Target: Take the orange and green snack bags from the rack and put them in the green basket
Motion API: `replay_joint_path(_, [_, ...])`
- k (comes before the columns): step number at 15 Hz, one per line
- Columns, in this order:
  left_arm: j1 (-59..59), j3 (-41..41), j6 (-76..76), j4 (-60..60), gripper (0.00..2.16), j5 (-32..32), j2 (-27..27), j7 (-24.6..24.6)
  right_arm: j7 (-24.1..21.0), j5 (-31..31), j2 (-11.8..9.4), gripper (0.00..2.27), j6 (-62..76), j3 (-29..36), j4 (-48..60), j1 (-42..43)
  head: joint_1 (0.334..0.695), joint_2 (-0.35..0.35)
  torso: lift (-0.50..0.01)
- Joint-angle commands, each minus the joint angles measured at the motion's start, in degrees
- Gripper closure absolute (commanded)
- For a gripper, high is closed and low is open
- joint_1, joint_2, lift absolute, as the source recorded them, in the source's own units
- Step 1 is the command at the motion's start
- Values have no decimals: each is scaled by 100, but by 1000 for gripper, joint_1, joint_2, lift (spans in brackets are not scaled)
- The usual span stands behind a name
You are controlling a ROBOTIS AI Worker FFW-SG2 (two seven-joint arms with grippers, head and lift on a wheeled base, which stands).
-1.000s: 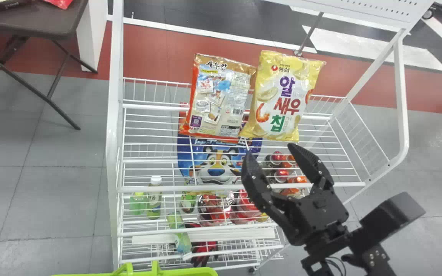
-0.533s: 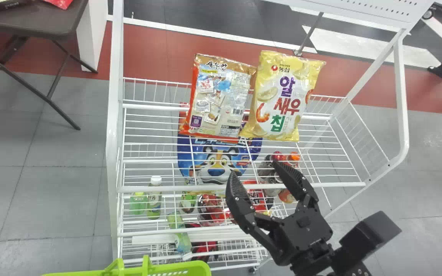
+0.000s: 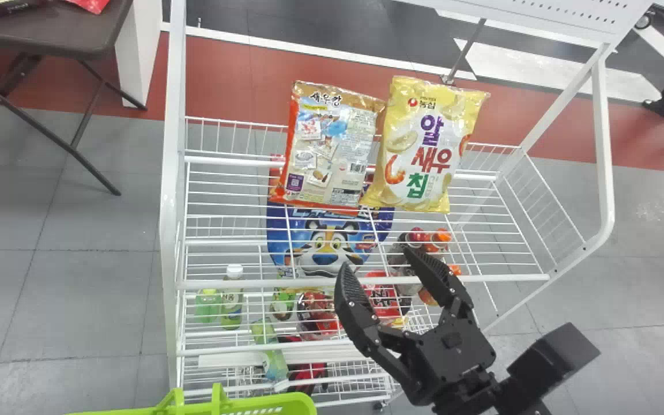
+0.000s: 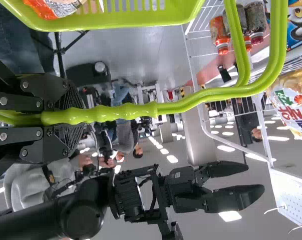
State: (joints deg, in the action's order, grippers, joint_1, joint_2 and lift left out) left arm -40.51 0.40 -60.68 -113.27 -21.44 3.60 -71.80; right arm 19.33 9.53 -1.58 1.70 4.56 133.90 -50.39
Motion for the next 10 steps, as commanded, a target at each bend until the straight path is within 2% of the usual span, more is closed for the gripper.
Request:
replay_joint_path(1, [0, 4, 8, 6, 2148, -9, 0, -18, 0, 14, 0, 87, 80, 18, 22, -24, 695, -350, 0])
replay_joint_path(10, [-53, 13, 8, -20, 2148, -18, 9, -36, 27, 163, -9, 87, 221, 80, 31, -59, 695, -350, 0])
